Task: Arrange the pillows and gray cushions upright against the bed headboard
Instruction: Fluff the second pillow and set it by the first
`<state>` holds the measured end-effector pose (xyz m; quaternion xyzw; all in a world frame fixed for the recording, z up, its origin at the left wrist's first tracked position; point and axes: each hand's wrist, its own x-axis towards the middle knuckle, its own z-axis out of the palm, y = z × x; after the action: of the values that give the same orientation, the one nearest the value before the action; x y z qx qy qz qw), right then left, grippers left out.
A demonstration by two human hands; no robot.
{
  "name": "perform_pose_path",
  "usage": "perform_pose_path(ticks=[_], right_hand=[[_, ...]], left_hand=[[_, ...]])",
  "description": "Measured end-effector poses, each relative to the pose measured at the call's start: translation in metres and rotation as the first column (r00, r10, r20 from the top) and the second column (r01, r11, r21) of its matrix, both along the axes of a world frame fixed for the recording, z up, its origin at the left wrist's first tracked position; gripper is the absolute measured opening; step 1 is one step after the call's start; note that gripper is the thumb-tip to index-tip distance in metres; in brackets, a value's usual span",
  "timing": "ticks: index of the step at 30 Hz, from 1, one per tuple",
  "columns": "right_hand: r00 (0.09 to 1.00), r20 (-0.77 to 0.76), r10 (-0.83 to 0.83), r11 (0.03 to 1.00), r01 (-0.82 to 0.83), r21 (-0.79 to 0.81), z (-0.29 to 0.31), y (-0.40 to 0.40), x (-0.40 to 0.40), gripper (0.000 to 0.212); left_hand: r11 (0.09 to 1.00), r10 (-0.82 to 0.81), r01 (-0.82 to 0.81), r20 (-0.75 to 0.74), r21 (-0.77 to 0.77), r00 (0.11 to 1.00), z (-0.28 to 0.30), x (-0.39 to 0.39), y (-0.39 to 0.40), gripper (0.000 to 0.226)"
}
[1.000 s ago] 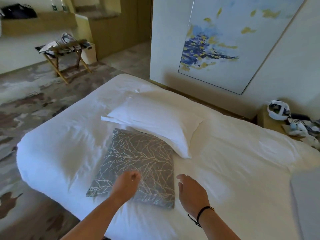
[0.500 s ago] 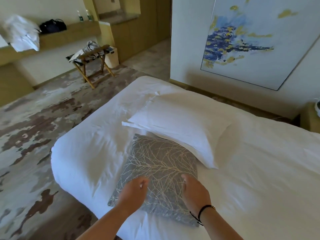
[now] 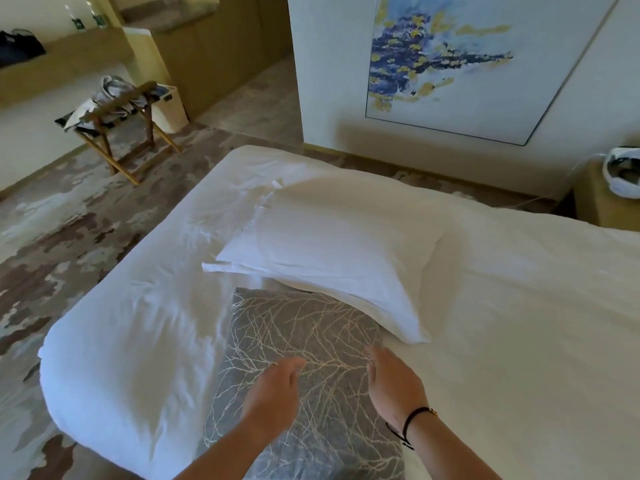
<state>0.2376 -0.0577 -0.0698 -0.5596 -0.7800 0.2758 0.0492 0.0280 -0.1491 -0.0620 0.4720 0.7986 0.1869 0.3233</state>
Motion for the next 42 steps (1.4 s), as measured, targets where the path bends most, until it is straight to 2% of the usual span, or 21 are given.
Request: perform_pose_path(ticks=[5,8,10,13,15,19,25,28,32,36,38,40,42], right_hand=[[0.994,0.11,-0.016,1.0,0.017,-0.008,-0.045,0.054,-0.02,0.039],[0.985,0.164,0.054,0.998,-0.056,0.006,-0.079,0.092,-0.046,0.045],[0.972,0.207,0.113,0.991,-0.124,0.041,-0.105,0.121,-0.065,0.048],[0.951,0.272,0.147,0.98,-0.177,0.09,-0.142,0.164,-0.092,0.055],[0.944,0.306,0.122,0.978,-0.167,0.125,-0.164,0.187,-0.108,0.062],[0.948,0.316,0.029,0.967,-0.106,0.232,-0.195,0.212,-0.132,0.07],[0.924,0.381,-0.019,0.929,-0.125,0.348,-0.209,0.245,-0.144,0.095],[0.897,0.441,-0.029,0.916,-0.152,0.37,-0.204,0.276,-0.148,0.106],[0.872,0.487,-0.051,0.905,-0.166,0.392,-0.199,0.316,-0.155,0.099],[0.848,0.53,-0.019,0.908,-0.207,0.363,-0.2,0.337,-0.16,0.077],[0.85,0.526,-0.004,0.92,-0.203,0.336,-0.199,0.338,-0.162,0.062],[0.863,0.505,0.005,0.928,-0.191,0.318,-0.194,0.337,-0.164,0.048],[0.871,0.491,-0.003,0.943,-0.161,0.292,-0.186,0.335,-0.166,0.036]], left_hand=[[0.996,-0.085,0.085,-0.001,0.013,0.996,-0.052,-0.041,0.07,0.032],[0.988,-0.153,0.153,-0.003,-0.002,0.988,-0.087,-0.082,0.121,0.03],[0.974,-0.222,0.225,-0.114,0.016,0.968,-0.11,-0.112,0.159,0.033],[0.929,-0.345,0.369,-0.411,-0.022,0.844,-0.145,-0.147,0.217,0.056],[0.885,-0.424,0.461,-0.528,-0.069,0.736,-0.166,-0.16,0.25,0.067],[0.805,-0.518,0.574,-0.649,-0.149,0.558,-0.204,-0.171,0.294,0.097],[0.793,-0.486,0.581,-0.766,-0.183,0.421,-0.232,-0.175,0.328,0.117],[0.793,-0.432,0.592,-0.819,-0.146,0.377,-0.227,-0.178,0.358,0.106],[0.795,-0.4,0.597,-0.833,-0.109,0.381,-0.216,-0.172,0.394,0.085],[0.78,-0.43,0.591,-0.863,-0.206,0.267,-0.211,-0.162,0.408,0.064],[0.762,-0.464,0.598,-0.852,-0.246,0.241,-0.209,-0.158,0.408,0.051],[0.75,-0.488,0.612,-0.836,-0.253,0.252,-0.204,-0.157,0.407,0.038],[0.759,-0.493,0.61,-0.811,-0.226,0.314,-0.196,-0.154,0.402,0.031]])
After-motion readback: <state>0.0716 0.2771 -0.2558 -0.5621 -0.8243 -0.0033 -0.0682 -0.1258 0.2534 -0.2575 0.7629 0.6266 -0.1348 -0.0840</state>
